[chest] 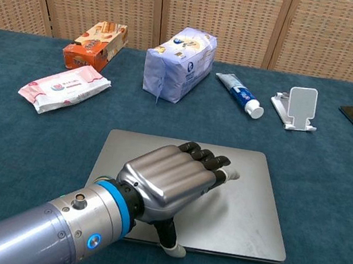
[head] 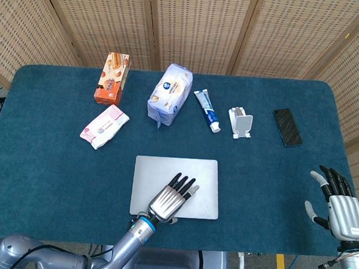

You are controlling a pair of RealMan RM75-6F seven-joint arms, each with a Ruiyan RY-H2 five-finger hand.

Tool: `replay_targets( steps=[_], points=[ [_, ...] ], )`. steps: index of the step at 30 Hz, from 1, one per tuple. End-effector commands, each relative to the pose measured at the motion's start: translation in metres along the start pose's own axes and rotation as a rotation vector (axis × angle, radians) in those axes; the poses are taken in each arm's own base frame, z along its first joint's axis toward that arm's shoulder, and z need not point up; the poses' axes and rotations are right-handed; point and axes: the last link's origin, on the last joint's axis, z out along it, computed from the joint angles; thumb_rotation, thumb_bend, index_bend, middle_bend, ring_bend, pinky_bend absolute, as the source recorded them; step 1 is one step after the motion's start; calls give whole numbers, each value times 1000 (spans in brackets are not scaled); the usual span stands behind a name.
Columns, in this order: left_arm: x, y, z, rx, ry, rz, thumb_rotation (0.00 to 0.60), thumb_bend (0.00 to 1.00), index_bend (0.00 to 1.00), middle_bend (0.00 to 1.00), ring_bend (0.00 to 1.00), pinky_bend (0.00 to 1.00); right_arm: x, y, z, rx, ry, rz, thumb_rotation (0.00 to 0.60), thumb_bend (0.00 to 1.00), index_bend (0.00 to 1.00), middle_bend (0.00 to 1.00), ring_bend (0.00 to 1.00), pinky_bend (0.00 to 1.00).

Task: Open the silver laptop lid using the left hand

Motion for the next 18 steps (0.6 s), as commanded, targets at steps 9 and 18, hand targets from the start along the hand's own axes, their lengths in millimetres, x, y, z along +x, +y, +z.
replay_targets(
  steps=[9, 18],
  points=[
    [5, -2, 0, -1, 32, 8, 545, 246, 0, 0, 0, 0, 1, 1, -1, -3, 8, 0, 600, 414, 156, 78, 0, 96],
    [14, -9, 1, -21, 125, 79, 544, 366, 0, 0, 0, 0, 1, 1, 0, -3, 10, 5, 600, 414, 156, 78, 0, 96]
  ],
)
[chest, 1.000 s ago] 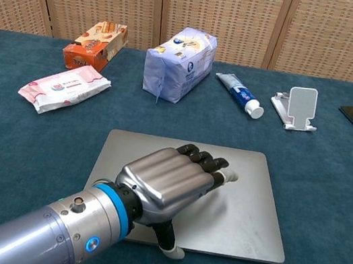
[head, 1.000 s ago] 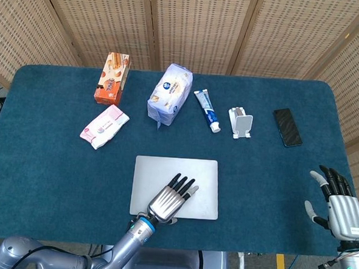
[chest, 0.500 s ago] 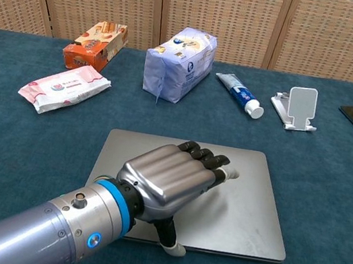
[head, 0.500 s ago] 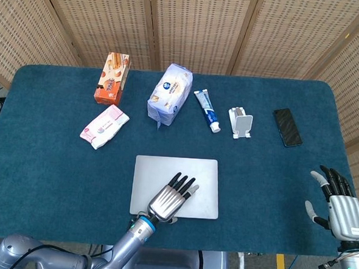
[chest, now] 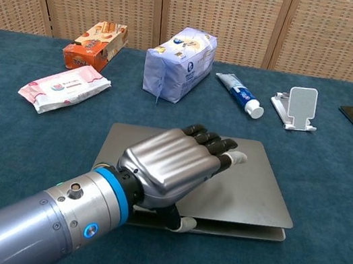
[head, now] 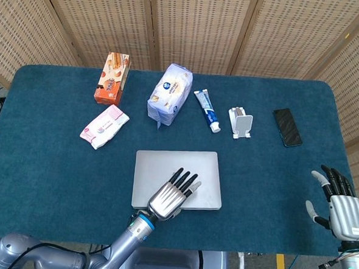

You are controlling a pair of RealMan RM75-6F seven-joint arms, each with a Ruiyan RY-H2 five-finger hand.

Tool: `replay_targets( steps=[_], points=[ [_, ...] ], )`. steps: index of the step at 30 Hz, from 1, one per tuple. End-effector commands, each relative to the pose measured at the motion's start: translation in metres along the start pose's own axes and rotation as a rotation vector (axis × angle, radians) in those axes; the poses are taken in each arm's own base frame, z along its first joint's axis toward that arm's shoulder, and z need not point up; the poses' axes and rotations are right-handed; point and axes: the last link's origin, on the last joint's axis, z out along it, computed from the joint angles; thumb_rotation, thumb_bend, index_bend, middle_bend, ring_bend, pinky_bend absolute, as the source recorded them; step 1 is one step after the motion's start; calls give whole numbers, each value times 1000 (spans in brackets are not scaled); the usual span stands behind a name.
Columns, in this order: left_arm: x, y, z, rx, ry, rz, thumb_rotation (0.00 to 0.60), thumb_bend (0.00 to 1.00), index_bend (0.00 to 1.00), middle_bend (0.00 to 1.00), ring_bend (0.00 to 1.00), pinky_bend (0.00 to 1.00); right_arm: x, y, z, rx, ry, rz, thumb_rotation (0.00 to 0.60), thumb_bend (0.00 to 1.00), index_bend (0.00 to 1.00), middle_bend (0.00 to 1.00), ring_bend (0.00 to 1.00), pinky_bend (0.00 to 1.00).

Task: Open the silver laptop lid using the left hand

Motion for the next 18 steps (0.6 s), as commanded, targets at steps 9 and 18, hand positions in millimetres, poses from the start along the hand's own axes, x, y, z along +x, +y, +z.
replay_targets(
  steps=[9, 18],
  points=[
    [16, -14, 8, -44, 134, 122, 545, 485, 0, 0, 0, 0, 2, 0, 0, 6, 10, 3, 600, 414, 156, 78, 0, 96],
    [33, -29, 18, -38, 199, 156, 543, 495, 0, 0, 0, 0, 2, -4, 3, 27, 6, 0, 600, 414, 156, 78, 0, 96]
  ],
)
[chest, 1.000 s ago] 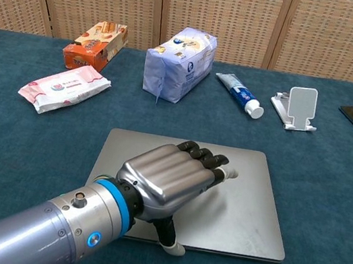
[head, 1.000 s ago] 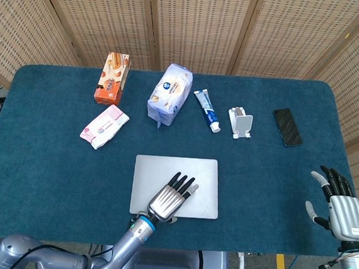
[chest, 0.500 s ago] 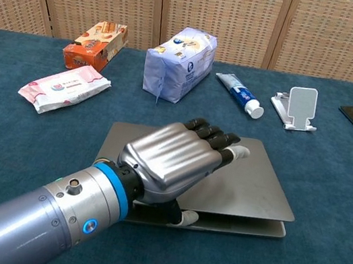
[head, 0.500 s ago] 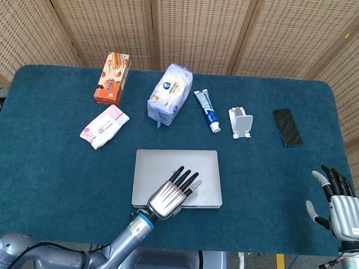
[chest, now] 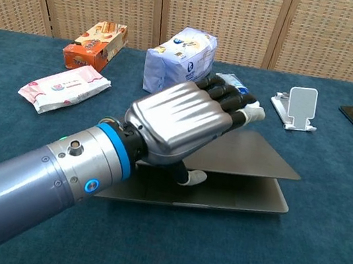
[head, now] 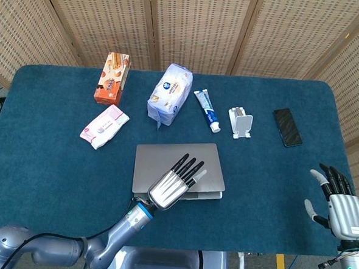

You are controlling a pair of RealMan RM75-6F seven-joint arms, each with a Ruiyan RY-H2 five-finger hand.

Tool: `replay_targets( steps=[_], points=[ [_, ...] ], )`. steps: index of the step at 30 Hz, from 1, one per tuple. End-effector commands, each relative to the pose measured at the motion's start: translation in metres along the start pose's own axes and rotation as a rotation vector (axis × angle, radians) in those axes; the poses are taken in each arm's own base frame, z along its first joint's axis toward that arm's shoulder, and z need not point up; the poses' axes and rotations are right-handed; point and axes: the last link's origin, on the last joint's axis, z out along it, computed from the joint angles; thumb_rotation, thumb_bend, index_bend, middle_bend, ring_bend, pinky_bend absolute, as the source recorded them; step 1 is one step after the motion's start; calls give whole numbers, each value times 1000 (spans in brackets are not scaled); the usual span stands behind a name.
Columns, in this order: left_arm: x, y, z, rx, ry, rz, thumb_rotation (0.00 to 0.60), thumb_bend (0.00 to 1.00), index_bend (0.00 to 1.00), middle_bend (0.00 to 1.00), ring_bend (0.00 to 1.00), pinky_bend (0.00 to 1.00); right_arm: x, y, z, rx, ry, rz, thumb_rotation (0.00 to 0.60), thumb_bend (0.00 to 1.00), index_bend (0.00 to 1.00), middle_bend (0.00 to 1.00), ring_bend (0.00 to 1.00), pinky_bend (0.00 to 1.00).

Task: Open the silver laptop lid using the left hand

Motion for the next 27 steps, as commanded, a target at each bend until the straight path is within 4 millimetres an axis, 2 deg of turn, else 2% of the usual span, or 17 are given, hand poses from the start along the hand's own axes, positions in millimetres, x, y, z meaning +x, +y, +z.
replay_targets(
  steps=[1, 16, 22, 27],
  points=[
    [4, -4, 3, 4, 14, 6, 543, 496, 0, 0, 0, 0, 0, -1, 1, 7, -2, -2, 600, 414, 156, 78, 0, 96],
    [18, -23, 21, 47, 40, 5, 542, 492, 0, 0, 0, 0, 3, -20, 14, 103, -27, -13, 600, 414, 156, 105, 0, 96],
    [23, -31, 27, 77, 28, -7, 541, 486, 0, 0, 0, 0, 0, -42, 27, 203, -81, -2, 600, 414, 156, 129, 0, 96],
    [25, -39, 29, 89, 24, 5, 540, 482, 0, 0, 0, 0, -10, -62, 37, 291, -152, -5, 600, 414, 163, 147, 0, 96]
  ],
)
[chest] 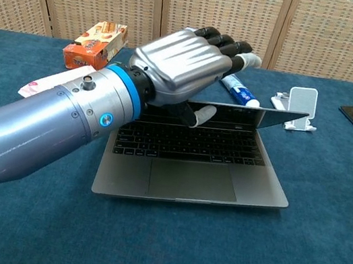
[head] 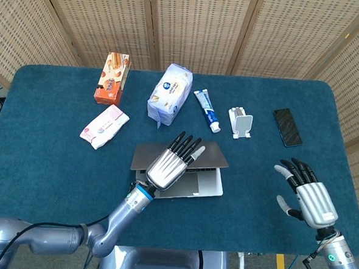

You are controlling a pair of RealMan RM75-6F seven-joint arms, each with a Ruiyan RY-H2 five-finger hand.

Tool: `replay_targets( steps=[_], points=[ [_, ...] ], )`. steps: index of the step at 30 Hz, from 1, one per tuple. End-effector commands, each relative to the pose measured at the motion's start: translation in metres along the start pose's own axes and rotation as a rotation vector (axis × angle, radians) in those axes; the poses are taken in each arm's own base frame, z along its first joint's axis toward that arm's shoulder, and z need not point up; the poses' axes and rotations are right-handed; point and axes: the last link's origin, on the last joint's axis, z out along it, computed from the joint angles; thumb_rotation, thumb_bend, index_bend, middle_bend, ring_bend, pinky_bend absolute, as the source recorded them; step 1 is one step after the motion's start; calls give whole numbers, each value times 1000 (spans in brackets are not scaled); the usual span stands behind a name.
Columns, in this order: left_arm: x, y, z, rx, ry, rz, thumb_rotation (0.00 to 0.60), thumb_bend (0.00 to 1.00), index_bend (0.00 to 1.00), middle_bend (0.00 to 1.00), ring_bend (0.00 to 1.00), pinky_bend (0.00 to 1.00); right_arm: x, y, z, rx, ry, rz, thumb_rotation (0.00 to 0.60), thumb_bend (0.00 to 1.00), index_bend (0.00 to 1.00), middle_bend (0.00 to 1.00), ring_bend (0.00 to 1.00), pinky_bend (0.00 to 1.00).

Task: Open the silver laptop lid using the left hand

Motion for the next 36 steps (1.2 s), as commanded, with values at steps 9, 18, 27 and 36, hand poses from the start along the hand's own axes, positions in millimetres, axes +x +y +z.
replay_targets(
  steps=[9, 18, 27, 36],
  points=[
    [7, -8, 5, 10, -1, 8, 538, 476, 0, 0, 0, 0, -30, -41, 34, 175, -163, 37, 600, 414, 214, 181, 0, 96],
    [11, -13, 5, 16, 1, 22, 540, 473, 0, 0, 0, 0, -62, -62, 47, 242, -267, 93, 600, 414, 239, 190, 0, 96],
    [12, -16, 5, 19, 6, 38, 539, 470, 0, 0, 0, 0, -85, -71, 59, 255, -318, 142, 600, 414, 248, 190, 0, 96],
    [16, -17, 6, 17, 14, 40, 538, 470, 0, 0, 0, 0, -111, -78, 72, 252, -367, 180, 600, 414, 248, 190, 0, 96]
  ],
)
